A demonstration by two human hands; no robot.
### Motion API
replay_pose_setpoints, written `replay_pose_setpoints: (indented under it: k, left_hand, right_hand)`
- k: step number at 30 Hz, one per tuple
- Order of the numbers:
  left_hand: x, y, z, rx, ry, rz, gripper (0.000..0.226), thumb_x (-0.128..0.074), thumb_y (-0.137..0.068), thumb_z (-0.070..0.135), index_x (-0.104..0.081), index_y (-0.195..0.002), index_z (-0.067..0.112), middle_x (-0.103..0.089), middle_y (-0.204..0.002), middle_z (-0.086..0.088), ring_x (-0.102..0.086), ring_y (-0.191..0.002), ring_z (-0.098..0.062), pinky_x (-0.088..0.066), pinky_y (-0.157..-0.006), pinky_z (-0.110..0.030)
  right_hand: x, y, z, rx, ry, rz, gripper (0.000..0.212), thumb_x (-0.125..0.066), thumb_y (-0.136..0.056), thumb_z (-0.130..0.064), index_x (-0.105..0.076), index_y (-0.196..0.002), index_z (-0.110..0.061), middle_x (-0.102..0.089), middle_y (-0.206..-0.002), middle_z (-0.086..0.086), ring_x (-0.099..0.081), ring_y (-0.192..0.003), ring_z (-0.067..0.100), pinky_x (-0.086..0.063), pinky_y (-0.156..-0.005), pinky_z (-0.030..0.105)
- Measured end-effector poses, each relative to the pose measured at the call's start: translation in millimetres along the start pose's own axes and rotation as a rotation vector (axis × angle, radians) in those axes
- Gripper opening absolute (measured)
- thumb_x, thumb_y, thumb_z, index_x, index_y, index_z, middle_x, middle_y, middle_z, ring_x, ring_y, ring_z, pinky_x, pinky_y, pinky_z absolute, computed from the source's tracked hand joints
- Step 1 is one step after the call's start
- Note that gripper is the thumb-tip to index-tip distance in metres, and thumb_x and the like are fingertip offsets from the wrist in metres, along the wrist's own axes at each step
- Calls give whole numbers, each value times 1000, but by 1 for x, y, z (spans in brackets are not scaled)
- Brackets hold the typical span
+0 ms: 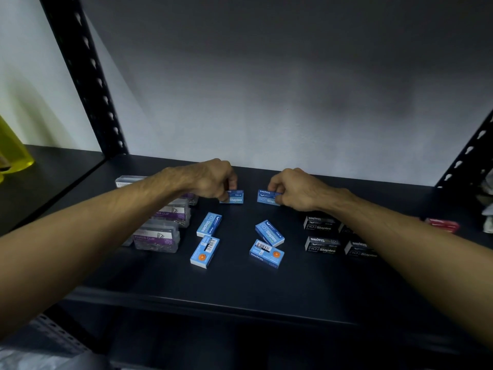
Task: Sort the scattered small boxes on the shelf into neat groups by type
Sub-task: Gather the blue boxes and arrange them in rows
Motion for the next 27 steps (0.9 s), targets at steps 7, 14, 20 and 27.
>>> replay_pose_setpoints:
  k: [7, 14, 20, 27]
  left_hand:
    - [-1, -5, 1, -15, -13, 13, 21, -76, -82, 15, -72, -102, 18, -69, -94, -1, -63, -89, -17, -45, -73, -25]
    - [-2, -5, 1, -21, 2, 14, 22, -76, -82, 15, -72, -103, 19, -69, -96, 1, -62, -88, -15, -42, -68, -22]
    - [-4, -4, 2, -29, 6, 4, 24, -76, -83, 18, -70, -106, 21, -67, -100, 3, -62, -94, -16, -44, -74, -24]
    - [8, 12, 1, -39, 10, 87, 37, -74, -85, 29, -59, -119, 24, -61, -104, 3, -59, -94, -18, -49, -81, -30]
  right_hand:
    - [-2, 6, -3, 24, -4, -5, 23, -67, -88, -11, -69, -110, -16, -67, -96, -1, -61, -85, 13, -42, -71, 21]
    - [-2, 7, -3, 43, -13, -8, 23, -67, -89, -10, -69, -111, -17, -63, -88, -7, -58, -77, 6, -38, -62, 14]
    - [-3, 7, -4, 44, -16, -2, 27, -68, -89, -11, -68, -115, -17, -64, -93, -5, -58, -81, 8, -40, -67, 17]
    - [8, 18, -8, 52, -28, 95, 38, -71, -87, -19, -63, -124, -16, -63, -122, 0, -58, -109, 13, -44, -87, 23]
Point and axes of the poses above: each hand's wrist, its own y-axis away from the middle knuckle, its own x-axis out of the back of the hand, z = x × y, the point moved 4 cm from there along -y, towards the middle knuckle
